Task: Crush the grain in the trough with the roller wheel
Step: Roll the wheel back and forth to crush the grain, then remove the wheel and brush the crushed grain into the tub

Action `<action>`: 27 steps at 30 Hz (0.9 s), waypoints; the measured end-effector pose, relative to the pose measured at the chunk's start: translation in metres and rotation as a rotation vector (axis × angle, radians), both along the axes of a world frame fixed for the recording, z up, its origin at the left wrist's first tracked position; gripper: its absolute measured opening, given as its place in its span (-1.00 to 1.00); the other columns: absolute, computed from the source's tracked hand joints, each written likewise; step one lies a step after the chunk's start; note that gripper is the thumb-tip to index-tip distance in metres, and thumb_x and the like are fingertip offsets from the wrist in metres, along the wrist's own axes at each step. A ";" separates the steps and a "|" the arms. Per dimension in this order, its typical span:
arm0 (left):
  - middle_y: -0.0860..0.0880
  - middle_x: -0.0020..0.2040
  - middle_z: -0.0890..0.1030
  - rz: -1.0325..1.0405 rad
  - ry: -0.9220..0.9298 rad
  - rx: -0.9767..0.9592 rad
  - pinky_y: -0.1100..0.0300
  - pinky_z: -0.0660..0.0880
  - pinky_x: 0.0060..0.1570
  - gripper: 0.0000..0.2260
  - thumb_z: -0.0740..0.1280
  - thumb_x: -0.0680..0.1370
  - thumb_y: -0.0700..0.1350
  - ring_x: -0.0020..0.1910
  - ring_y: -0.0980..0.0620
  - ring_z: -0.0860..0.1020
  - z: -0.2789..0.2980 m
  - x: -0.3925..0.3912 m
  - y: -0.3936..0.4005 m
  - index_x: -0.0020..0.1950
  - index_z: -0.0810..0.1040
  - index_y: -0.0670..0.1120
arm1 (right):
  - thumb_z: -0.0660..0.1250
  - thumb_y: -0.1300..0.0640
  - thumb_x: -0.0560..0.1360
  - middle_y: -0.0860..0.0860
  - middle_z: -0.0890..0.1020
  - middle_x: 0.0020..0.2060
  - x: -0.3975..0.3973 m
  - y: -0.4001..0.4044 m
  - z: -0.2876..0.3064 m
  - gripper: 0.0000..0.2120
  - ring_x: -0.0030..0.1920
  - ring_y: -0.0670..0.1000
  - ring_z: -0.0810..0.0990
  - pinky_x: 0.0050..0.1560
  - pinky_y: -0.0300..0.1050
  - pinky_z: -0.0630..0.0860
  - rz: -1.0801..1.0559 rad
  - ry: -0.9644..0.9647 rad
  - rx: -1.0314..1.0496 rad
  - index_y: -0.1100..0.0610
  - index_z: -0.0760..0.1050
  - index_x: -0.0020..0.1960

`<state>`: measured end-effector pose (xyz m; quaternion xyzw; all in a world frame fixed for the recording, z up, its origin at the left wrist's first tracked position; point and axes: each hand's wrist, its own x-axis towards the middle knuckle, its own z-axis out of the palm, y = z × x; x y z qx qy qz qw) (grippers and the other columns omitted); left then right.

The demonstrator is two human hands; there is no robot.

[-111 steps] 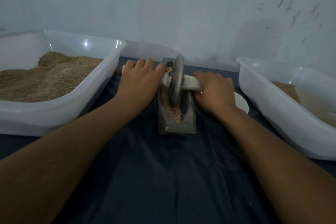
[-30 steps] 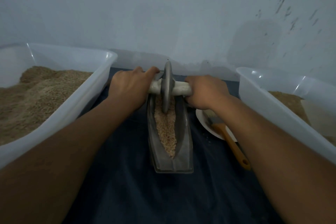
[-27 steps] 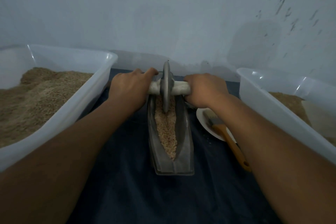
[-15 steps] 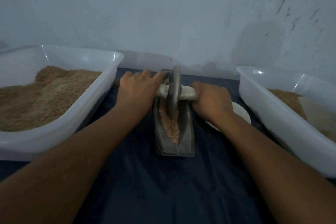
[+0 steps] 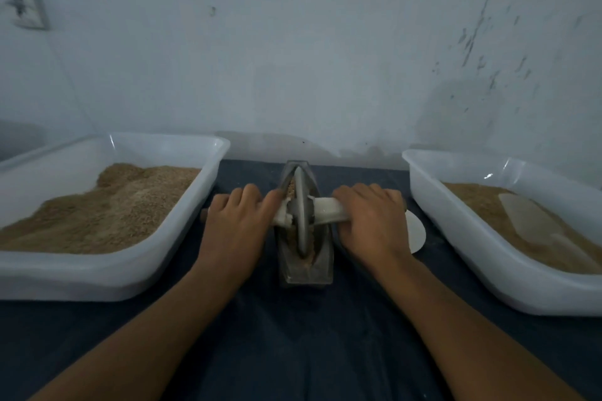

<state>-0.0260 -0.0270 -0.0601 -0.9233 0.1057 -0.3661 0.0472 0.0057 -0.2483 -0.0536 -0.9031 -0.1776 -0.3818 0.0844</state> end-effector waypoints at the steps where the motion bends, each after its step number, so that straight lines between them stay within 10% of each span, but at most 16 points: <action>1: -0.06 0.04 0.51 -0.013 -0.023 -0.022 0.04 0.35 0.00 -0.50 0.38 0.44 -0.22 0.01 -0.11 0.50 0.002 -0.003 -0.001 0.38 0.48 0.02 | 0.41 0.13 0.36 -0.08 0.59 -0.17 -0.002 0.000 0.001 -0.78 -0.14 0.08 0.53 -0.06 0.03 0.31 -0.004 0.012 0.007 -0.03 0.59 0.00; 9: -0.05 -0.04 0.54 -0.065 -0.252 -0.153 0.01 0.33 -0.05 -0.63 0.42 0.39 -0.24 -0.11 -0.12 0.51 0.024 -0.013 -0.001 0.19 0.58 -0.02 | 0.40 0.21 0.29 -0.16 0.60 -0.06 -0.011 -0.006 0.017 -0.61 0.00 0.02 0.52 0.19 0.03 0.28 0.044 -0.242 0.156 -0.09 0.61 0.08; 14: -0.01 -0.20 0.52 -0.007 -0.169 -0.187 0.05 0.32 -0.27 -0.82 0.45 0.45 -0.09 -0.27 -0.09 0.50 0.031 -0.018 0.005 -0.02 0.50 -0.02 | 0.42 0.18 0.40 -0.12 0.62 0.01 -0.010 0.000 0.041 -0.76 0.22 0.10 0.54 0.52 0.39 0.03 0.063 -0.476 0.053 -0.05 0.65 0.03; 21: 0.09 -0.21 0.52 -0.002 -0.014 -0.247 0.25 0.10 -0.52 -0.77 0.38 0.52 0.08 -0.40 0.00 0.53 0.021 -0.020 0.010 0.00 0.36 0.04 | 0.51 0.23 0.42 0.11 0.29 0.54 -0.005 0.001 0.054 -0.37 0.62 0.26 0.01 0.55 0.41 -0.14 -0.089 -0.278 0.122 -0.05 0.44 0.44; 27: 0.15 -0.25 0.52 0.028 0.083 -0.438 0.21 0.18 -0.48 -0.80 0.27 0.59 0.18 -0.41 0.13 0.43 0.017 -0.014 0.010 0.02 0.33 0.12 | 0.35 -0.07 0.59 -0.05 0.58 0.11 -0.007 -0.016 0.025 -0.49 0.15 0.00 0.54 0.13 -0.12 0.40 0.050 0.282 0.490 0.00 0.33 0.49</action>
